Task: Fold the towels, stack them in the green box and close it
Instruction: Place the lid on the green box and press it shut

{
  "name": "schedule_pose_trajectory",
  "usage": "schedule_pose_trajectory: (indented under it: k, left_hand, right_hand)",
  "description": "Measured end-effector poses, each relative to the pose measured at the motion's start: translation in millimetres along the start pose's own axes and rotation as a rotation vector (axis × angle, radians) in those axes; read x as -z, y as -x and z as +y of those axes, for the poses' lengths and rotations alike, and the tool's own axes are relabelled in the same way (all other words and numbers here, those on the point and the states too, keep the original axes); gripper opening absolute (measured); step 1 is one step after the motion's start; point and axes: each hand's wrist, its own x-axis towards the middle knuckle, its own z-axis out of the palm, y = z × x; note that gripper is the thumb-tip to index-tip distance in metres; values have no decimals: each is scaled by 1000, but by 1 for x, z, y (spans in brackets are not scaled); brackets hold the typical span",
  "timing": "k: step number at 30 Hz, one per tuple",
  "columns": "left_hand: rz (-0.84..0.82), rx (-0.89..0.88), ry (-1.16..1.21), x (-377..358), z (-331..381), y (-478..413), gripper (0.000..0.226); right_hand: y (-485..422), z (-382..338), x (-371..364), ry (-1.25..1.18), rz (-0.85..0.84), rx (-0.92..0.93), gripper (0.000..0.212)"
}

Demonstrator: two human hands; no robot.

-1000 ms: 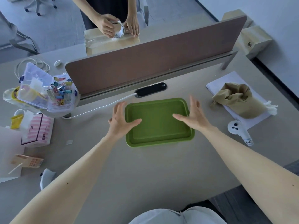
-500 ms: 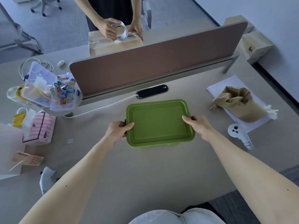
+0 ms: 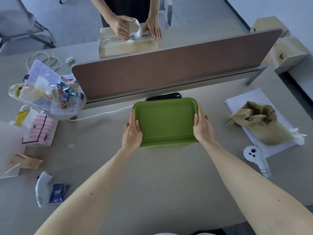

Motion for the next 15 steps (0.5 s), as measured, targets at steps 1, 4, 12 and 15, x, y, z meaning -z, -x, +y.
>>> schedule_pose_trajectory:
  k: [1,4,12,15]
  left_hand:
    - [19,-9,-5,-3,2,-2,51]
    - [56,-12,-37,-7,8,-12,52]
    - [156,32,-68,-16,23,-29,51]
    - [167,36,-87,-17,26,-29,51]
  right_hand:
    - [-7,2,0,11,0,13,51]
    - [-27,3,2,29,-11,37,50]
    - [-62,-3,7,14,-67,79,50]
    - [-66,-4,7,23,-75,87,50]
